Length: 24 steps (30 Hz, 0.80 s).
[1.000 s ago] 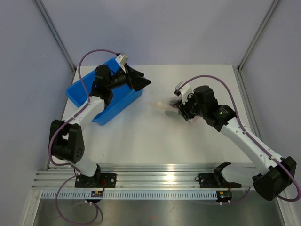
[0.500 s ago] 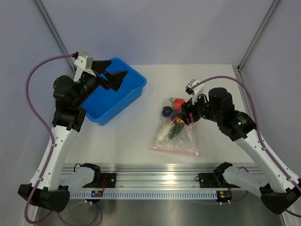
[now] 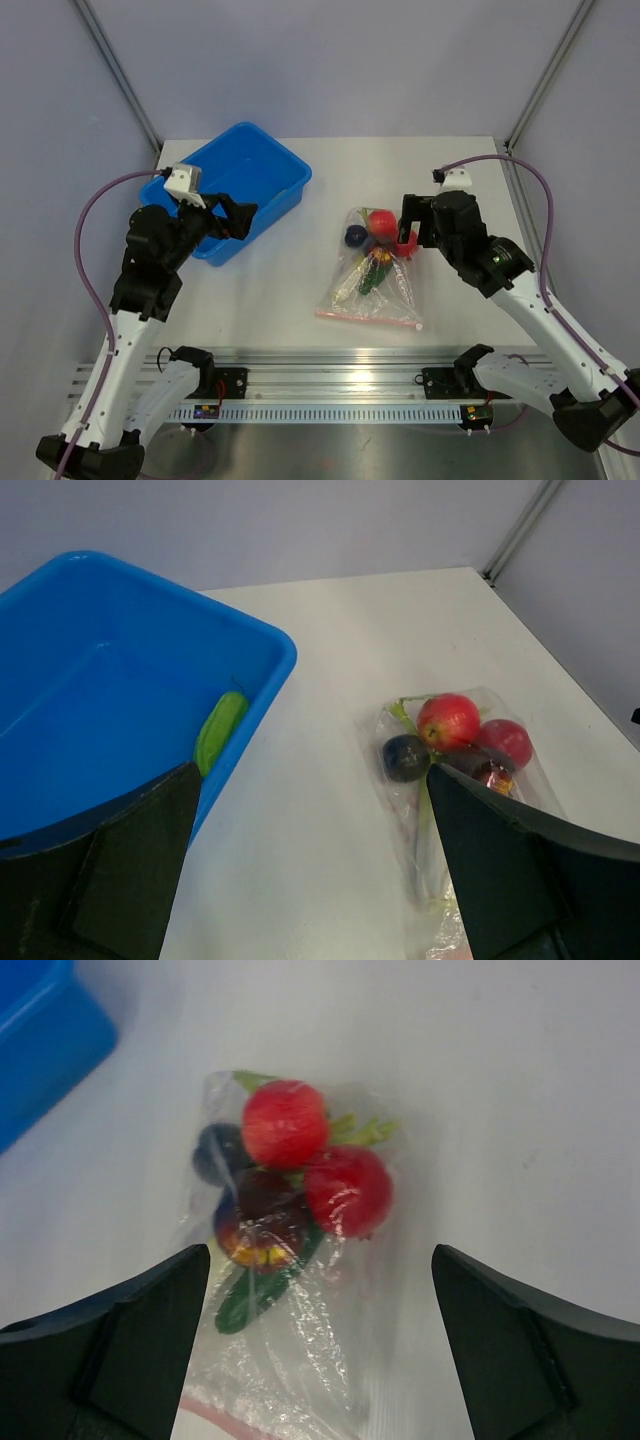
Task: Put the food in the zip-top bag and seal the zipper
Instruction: Reset both arms
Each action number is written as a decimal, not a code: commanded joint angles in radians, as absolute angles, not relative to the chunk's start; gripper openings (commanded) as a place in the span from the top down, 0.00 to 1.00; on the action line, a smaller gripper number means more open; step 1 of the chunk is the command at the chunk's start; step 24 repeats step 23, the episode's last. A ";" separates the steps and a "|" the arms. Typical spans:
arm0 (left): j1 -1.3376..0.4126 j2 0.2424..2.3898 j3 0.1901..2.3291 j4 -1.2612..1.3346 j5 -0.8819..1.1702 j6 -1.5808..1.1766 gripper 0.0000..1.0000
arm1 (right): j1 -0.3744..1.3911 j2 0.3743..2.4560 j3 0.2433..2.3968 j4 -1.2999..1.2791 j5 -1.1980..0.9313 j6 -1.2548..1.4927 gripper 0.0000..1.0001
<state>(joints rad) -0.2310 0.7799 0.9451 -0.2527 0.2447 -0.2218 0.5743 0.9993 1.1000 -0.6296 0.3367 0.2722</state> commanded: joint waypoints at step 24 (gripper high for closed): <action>-0.233 0.580 0.756 -0.394 -0.054 -0.261 0.01 | 0.558 1.227 1.154 -0.835 0.733 0.730 0.01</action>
